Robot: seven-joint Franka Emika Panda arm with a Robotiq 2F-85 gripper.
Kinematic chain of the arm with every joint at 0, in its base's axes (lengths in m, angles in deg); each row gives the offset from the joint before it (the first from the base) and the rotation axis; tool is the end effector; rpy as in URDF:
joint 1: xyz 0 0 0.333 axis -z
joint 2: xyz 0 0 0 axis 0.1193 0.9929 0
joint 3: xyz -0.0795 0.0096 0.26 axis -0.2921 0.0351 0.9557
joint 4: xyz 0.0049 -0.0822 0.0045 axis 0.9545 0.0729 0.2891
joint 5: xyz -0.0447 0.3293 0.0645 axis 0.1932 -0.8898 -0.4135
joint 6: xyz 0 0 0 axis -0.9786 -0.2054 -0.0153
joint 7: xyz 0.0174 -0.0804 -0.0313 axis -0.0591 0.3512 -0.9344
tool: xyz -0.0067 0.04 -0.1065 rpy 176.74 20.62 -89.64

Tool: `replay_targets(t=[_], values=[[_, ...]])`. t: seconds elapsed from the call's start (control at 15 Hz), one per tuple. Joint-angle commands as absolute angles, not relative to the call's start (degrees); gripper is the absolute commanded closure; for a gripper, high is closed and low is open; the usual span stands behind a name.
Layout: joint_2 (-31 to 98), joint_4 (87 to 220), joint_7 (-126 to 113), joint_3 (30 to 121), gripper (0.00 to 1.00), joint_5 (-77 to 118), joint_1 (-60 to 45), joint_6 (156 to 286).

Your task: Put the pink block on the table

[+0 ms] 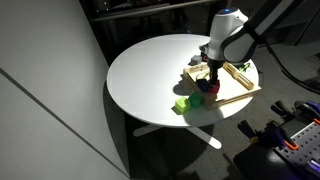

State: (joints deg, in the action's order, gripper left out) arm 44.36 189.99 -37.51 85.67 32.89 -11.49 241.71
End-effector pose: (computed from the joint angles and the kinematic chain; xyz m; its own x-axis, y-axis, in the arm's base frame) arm 0.4809 0.1057 0.1566 0.6327 0.7735 -0.0373 0.7743 -0.6311 0.0466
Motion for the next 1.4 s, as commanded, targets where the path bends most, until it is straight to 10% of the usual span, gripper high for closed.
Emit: replay_targets(t=[0.0,0.27,1.33], values=[[44.74,190.08,-37.15,85.78,0.34,33.97,-10.81,242.47],[42.51,190.62,-36.98,86.75,0.66,32.42,-10.42,238.64],[41.03,179.25,-24.63,87.42,0.66,29.97,-15.01,221.98]])
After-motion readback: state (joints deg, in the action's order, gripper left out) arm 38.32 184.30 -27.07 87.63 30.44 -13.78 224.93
